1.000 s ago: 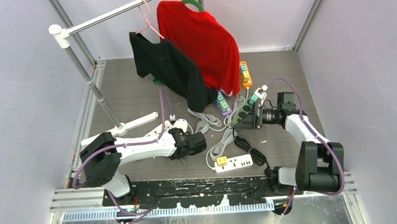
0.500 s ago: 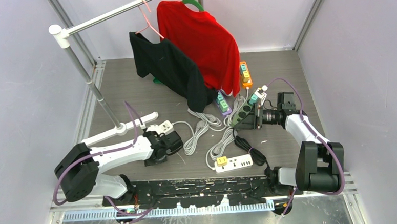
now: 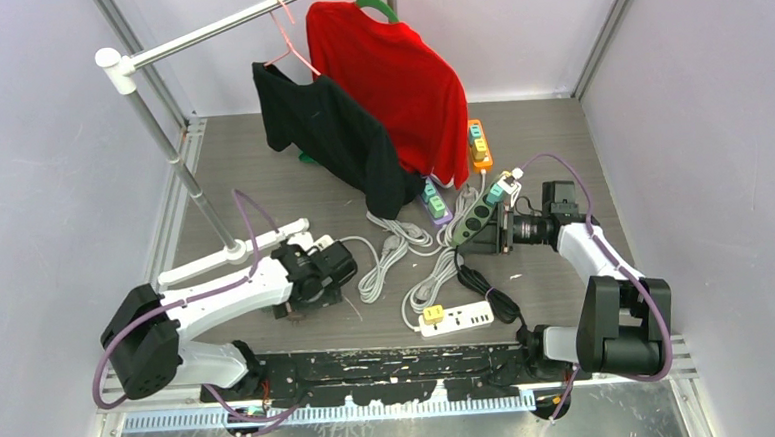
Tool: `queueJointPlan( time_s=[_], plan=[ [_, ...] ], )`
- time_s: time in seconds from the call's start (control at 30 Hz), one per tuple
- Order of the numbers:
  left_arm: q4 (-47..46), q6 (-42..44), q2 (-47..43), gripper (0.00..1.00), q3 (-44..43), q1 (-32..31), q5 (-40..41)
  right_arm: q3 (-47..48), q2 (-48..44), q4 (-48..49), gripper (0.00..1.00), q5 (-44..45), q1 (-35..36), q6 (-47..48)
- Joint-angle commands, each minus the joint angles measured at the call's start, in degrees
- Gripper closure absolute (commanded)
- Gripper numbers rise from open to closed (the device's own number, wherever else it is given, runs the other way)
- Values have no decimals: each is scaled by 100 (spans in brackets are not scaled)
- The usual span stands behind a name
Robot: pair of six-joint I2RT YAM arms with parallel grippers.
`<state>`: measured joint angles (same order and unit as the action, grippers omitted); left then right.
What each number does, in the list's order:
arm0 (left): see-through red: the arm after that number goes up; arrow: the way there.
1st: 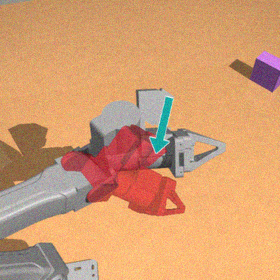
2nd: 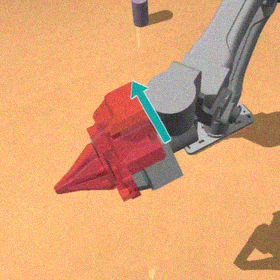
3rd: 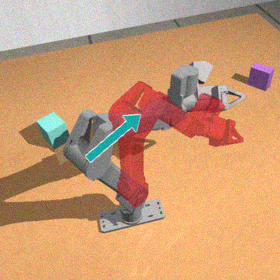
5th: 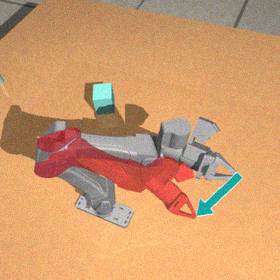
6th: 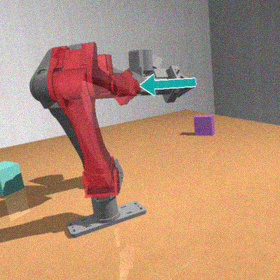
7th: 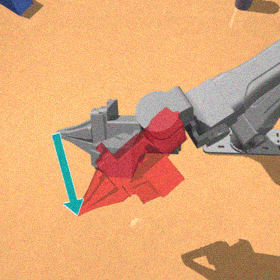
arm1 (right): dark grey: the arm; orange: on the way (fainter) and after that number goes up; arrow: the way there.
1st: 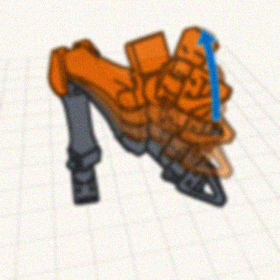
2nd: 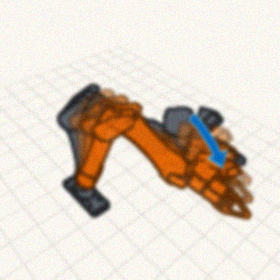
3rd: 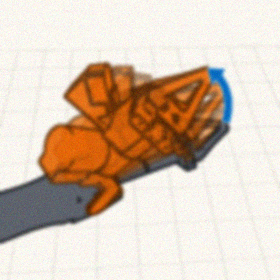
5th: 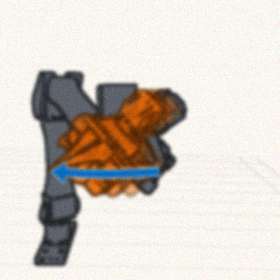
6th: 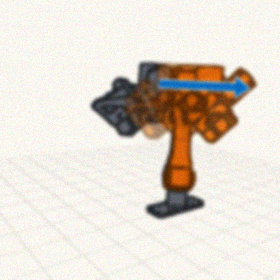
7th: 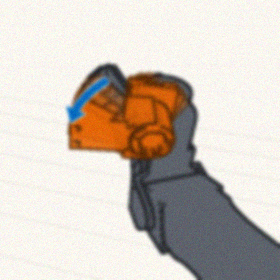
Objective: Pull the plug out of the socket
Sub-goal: Place the plug at the center of the board, then remove the plug from the socket.
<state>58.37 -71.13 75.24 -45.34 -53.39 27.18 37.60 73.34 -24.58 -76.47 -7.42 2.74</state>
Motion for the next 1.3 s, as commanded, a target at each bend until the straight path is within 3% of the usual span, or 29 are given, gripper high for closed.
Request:
queueJointPlan(
  time_s=[0.0, 0.2, 0.4, 0.57, 0.67, 0.7, 0.83, 0.93, 1.03, 1.27],
  plan=[
    [230, 619, 0, 6, -761, 29, -248, 273, -227, -513, 2, 36, -53, 652],
    [-290, 1442, -197, 6, -1162, 21, -813, 723, -316, -1986, 0, 418, -58, 2244],
    [-2009, 2046, -1024, 7, -591, 14, -1828, 1332, -68, -3487, 0, 747, -58, 4055],
    [-3537, 2077, -1681, 12, 102, 17, -2423, 2008, 447, -5320, 0, 841, -51, 6284],
    [-4228, 1949, -1895, 12, 457, 14, -2597, 2476, 979, -6946, 0, 824, 81, 8397],
    [-4425, 1915, -1944, 12, 557, 13, -2640, 2590, 1171, -7412, 0, 768, 132, 8716],
    [-5441, 1718, -2172, 11, 1124, 17, -2779, 2594, 1313, -7301, 0, 1011, 765, 8841],
    [-6265, 1540, -2335, 12, 1601, 21, -2809, 2385, 849, -5900, 0, 1525, 1577, 7335],
    [-6526, 1481, -2518, 12, 1814, 19, -2730, 1900, 95, -3990, 0, 2862, 2581, 5649],
    [-6554, 1648, -2930, 12, 2010, 20, -2617, 1768, 51, -3221, 0, 3772, 3662, 4858]
  ],
)
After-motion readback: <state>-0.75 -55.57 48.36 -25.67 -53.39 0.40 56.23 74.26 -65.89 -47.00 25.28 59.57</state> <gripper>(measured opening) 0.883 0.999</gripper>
